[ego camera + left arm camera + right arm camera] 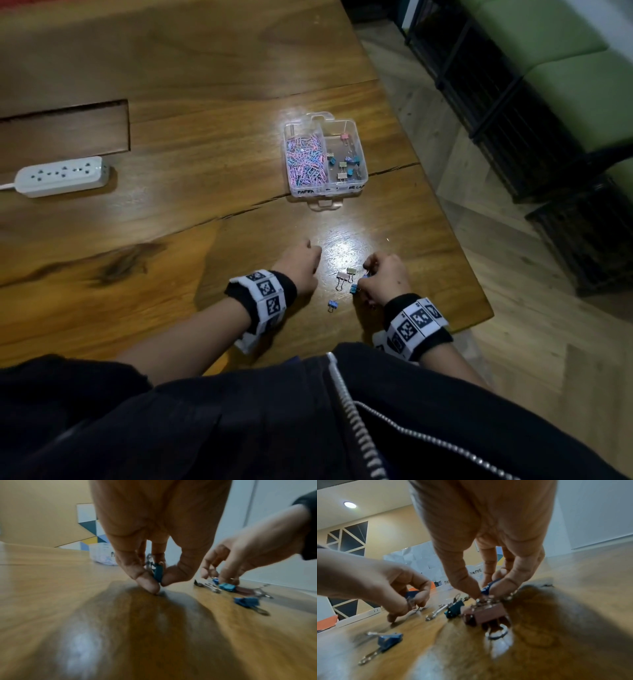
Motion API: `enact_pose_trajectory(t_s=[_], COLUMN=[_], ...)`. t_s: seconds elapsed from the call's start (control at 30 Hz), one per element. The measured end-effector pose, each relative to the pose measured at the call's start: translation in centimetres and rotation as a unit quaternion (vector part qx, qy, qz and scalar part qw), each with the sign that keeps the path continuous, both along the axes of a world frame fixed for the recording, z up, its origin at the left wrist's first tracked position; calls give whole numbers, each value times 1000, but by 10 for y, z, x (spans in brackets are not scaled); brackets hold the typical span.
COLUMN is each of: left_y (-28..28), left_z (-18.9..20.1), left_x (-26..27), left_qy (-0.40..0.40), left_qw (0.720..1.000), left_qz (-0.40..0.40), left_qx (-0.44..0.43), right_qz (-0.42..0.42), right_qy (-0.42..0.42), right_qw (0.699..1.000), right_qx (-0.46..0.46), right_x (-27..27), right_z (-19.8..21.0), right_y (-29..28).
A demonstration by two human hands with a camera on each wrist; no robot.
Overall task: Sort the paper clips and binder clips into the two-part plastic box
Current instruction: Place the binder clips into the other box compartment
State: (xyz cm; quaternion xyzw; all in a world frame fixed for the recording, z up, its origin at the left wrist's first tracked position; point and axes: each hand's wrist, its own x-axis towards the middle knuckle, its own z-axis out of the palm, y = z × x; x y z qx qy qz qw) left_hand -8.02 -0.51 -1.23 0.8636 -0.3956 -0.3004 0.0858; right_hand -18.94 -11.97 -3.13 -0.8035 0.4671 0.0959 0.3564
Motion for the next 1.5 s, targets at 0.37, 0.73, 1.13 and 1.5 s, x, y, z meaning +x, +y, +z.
enact_pose_trajectory(t_s=[0.37, 0.73, 1.13, 1.5], left_y=[-83, -100, -26, 5], left_z=[50, 27, -7, -7], left_x=[61, 63, -11, 9], left_qy=[121, -19, -55, 104], left_qw=[953, 982, 936, 991], left_qz=[175, -1, -347, -68], left_qx=[-214, -188, 28, 58], right_qz=[75, -90, -191, -61], right_qy=[38, -95, -263, -302], right_qw=[995, 986, 893, 943], right_qx=[-45, 104, 313, 129], right_x=[3, -7, -12, 111], right_z=[3, 10, 30, 70], right_y=[2, -23, -45, -81])
